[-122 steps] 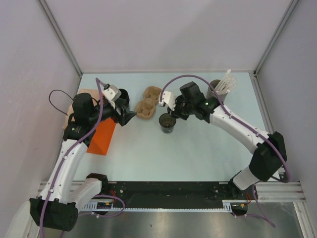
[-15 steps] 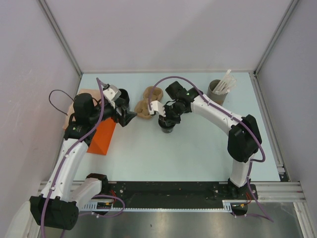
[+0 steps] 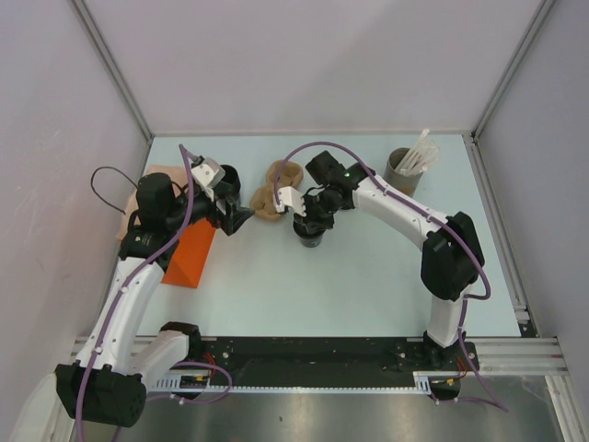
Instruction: Pack the takeout coffee
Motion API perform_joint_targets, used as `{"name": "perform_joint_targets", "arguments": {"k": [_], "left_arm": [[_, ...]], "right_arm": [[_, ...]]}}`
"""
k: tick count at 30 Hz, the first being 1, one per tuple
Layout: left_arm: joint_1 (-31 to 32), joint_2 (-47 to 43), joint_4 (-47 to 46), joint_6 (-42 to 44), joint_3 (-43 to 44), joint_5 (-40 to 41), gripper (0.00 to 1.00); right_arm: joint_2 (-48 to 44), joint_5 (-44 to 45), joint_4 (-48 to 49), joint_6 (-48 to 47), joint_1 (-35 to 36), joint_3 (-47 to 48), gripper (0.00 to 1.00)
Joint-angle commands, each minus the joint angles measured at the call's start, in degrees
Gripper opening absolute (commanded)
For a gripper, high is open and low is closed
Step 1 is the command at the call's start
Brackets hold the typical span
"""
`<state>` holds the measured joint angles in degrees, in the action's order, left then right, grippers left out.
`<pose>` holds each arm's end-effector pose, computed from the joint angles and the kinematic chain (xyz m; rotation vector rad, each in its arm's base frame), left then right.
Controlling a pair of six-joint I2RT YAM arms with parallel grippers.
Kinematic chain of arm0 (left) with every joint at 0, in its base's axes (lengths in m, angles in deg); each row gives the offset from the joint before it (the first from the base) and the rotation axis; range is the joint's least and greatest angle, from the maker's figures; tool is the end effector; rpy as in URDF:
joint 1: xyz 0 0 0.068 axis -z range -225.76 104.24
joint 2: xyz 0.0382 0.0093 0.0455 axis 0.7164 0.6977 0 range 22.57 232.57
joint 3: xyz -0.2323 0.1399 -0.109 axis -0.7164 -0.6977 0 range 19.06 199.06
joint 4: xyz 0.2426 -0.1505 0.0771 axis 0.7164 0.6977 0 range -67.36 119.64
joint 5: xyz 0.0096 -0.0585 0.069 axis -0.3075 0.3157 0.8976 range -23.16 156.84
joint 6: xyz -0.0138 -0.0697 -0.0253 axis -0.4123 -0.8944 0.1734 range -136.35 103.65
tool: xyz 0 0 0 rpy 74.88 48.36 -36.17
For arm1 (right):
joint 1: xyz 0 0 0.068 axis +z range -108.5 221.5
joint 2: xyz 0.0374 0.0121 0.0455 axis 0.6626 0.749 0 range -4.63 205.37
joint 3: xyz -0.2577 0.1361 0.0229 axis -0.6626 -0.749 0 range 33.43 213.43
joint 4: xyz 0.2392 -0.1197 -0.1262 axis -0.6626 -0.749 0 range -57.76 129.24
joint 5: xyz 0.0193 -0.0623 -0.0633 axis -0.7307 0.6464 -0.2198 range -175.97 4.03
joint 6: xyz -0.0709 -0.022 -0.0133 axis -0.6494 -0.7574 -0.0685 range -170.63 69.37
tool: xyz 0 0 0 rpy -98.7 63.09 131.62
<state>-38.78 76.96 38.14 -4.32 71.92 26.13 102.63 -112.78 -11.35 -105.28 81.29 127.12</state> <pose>0.2474 -0.0722 0.3611 0.7711 1.6654 -0.5984 0.3264 0.3093 0.2594 -1.9959 1.6541 0.5349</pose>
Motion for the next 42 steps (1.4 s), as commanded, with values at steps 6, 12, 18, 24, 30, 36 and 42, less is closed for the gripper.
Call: {"name": "perform_joint_targets", "arguments": {"k": [6, 12, 18, 24, 30, 36, 42], "left_arm": [[-0.5, -0.1, -1.8, 0.0, 0.0, -0.6, 1.00], [-0.5, 0.0, -1.8, 0.1, -0.1, -0.7, 1.00], [-0.5, 0.1, -2.0, 0.1, -0.1, -0.6, 1.00], [-0.5, 0.1, -1.9, 0.0, -0.1, -0.6, 1.00], [-0.5, 0.0, -2.0, 0.1, -0.2, -0.7, 1.00], [-0.5, 0.1, -2.0, 0.1, -0.2, -0.6, 1.00], [-0.5, 0.0, -2.0, 0.1, -0.3, -0.6, 1.00]], "right_arm": [[-1.1, 1.5, 1.2, 1.0, 0.2, 2.7, 0.03], [0.0, 1.9, 1.1, 1.0, 0.2, 2.9, 0.04], [1.0, 1.8, 0.4, 1.0, 0.2, 3.3, 0.07], [0.8, 0.9, -0.1, 1.1, 0.4, 3.8, 0.10], [0.8, 1.4, -0.1, 1.4, 0.6, 4.1, 0.13], [0.3, 0.5, -1.4, 1.4, 0.5, 5.4, 0.12], [0.4, -0.1, -5.3, 1.0, -0.2, 8.6, 0.11]]}}
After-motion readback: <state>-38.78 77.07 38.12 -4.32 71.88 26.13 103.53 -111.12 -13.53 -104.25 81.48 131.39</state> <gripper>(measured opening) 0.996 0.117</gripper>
